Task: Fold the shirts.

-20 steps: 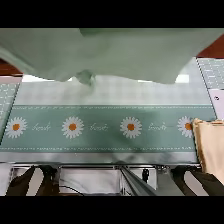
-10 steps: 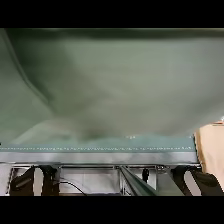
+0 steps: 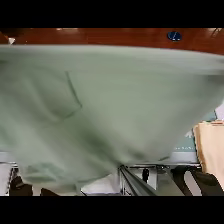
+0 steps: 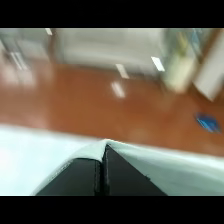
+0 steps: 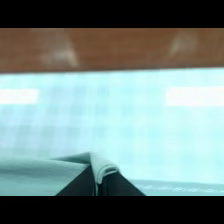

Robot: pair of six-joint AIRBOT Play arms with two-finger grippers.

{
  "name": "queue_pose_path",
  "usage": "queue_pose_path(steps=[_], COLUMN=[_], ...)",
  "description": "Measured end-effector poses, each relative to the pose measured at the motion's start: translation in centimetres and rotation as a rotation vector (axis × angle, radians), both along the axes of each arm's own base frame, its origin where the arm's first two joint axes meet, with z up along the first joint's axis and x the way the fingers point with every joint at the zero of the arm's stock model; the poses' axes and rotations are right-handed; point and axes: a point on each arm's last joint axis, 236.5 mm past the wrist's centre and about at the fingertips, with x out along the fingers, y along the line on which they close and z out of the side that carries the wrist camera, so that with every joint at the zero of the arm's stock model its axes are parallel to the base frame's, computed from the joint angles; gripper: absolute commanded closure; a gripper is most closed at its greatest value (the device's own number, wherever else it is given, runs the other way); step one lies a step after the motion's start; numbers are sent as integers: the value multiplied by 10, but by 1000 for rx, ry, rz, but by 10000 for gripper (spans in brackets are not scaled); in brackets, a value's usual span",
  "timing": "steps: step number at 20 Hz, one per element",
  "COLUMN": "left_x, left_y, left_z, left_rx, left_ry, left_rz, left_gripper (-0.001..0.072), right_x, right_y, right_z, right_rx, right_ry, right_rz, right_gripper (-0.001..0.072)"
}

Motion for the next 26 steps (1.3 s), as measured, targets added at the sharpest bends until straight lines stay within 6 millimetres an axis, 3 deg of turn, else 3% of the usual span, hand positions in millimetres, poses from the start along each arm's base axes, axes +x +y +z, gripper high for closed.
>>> queue_pose_path(steps=[2, 8, 11, 14, 19, 23, 26], left_x=[35, 142, 193, 239, 292, 310, 312], left_y=[1, -8, -20, -28, -33, -29, -24], left_z=[-48, -164, -223, -265, -319, -342, -344], left_rx=[-86, -252, -288, -292, -300, -327, -348], left_ry=[113, 338, 410, 431, 475, 521, 562], left_rz=[-65, -157, -146, -109, -73, -69, -95], left_gripper=[689, 689, 689, 689, 689, 689, 689], right_x=[32, 141, 197, 246, 304, 319, 317], right_y=[3, 1, 1, 3, 9, 10, 9], right_z=[-44, -152, -197, -233, -277, -298, -305], right_rx=[54, 221, 309, 351, 409, 437, 453], right_ry=[103, 280, 324, 353, 389, 423, 454], right_rz=[33, 65, 65, 70, 58, 47, 51], right_gripper=[686, 686, 686, 686, 686, 686, 686])
